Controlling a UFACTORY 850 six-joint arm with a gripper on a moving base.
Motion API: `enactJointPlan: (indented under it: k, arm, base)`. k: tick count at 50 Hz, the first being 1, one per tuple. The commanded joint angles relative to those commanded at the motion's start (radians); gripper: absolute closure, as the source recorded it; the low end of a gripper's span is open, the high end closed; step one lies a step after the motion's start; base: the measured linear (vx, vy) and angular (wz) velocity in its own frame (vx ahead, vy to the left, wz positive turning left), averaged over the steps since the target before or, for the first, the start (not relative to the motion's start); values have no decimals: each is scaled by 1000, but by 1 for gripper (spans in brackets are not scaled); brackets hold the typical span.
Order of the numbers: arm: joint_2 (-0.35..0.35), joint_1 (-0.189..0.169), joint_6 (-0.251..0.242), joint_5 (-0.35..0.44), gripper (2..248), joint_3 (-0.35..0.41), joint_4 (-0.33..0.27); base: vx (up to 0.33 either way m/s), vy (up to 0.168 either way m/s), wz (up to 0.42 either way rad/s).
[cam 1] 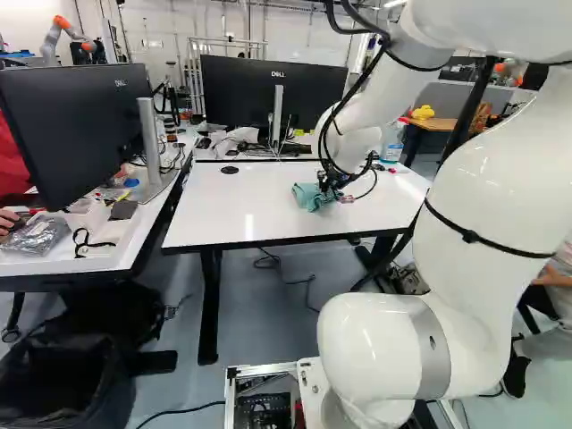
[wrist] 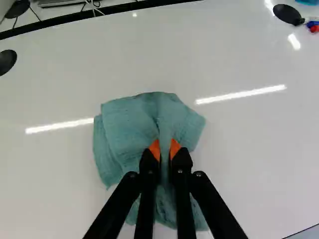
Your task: Clean the table with the green towel
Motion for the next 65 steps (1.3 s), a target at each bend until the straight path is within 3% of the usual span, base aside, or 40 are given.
enactJointPlan:
  k: [65]
  arm:
    - [153, 242, 0, 0, 208, 136, 0]
  base:
    - [0, 0, 0]
